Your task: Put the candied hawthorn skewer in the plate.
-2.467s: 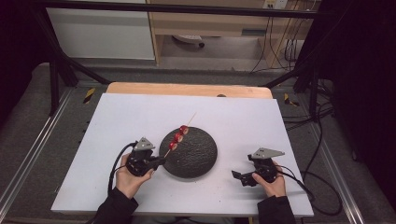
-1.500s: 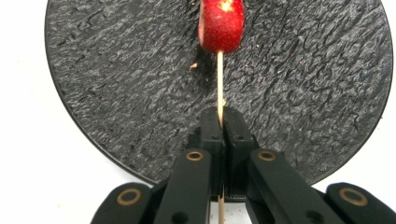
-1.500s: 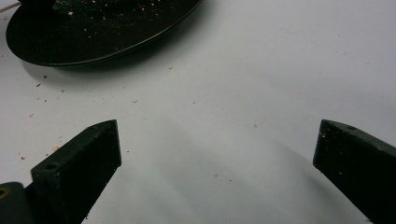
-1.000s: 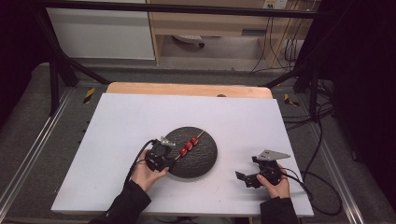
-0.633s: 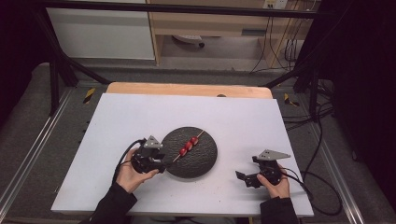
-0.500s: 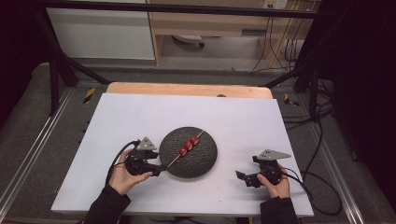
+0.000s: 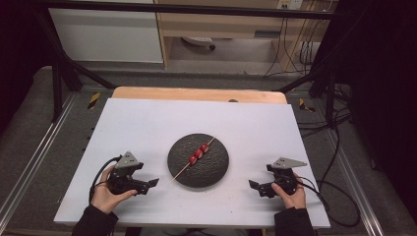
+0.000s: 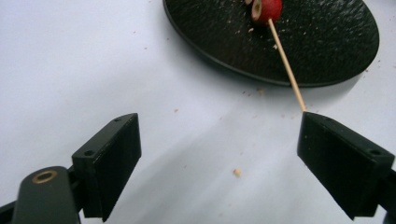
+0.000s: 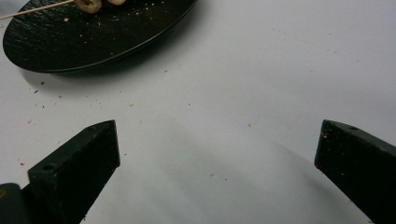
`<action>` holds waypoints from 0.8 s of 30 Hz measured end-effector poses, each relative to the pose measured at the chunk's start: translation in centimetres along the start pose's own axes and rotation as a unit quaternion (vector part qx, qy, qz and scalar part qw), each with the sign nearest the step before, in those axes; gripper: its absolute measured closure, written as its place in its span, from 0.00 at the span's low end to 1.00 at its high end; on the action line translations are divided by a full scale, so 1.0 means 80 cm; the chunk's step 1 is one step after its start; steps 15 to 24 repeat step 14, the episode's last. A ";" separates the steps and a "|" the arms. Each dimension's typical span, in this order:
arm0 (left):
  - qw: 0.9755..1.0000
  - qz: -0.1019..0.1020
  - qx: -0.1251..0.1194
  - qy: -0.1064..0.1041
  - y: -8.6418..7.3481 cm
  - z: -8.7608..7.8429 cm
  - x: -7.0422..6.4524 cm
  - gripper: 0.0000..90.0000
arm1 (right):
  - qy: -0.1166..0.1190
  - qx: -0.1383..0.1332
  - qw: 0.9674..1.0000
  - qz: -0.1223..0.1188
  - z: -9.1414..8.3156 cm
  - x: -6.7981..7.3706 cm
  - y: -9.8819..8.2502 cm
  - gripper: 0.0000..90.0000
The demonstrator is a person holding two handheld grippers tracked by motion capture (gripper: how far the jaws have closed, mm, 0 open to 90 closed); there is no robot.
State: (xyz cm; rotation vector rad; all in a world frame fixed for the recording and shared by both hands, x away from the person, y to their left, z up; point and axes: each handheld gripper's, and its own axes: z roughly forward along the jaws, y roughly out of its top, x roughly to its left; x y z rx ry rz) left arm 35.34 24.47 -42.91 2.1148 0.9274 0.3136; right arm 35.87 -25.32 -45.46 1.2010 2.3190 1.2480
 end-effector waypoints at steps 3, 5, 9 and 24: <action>1.000 0.000 -0.010 0.004 -0.013 -0.003 0.004 0.14 | 0.000 0.001 1.000 0.001 0.000 0.000 0.000 0.01; 1.000 -0.005 -0.016 0.004 -0.021 -0.005 0.007 0.14 | 0.000 0.001 1.000 0.002 0.000 0.000 0.000 0.01; 1.000 -0.011 -0.019 0.002 -0.031 -0.007 0.012 0.14 | -0.001 0.004 1.000 0.004 0.000 0.001 -0.001 0.01; 1.000 -0.010 -0.018 -0.003 -0.034 -0.006 0.012 0.14 | -0.001 0.006 1.000 0.003 0.000 0.001 -0.001 0.01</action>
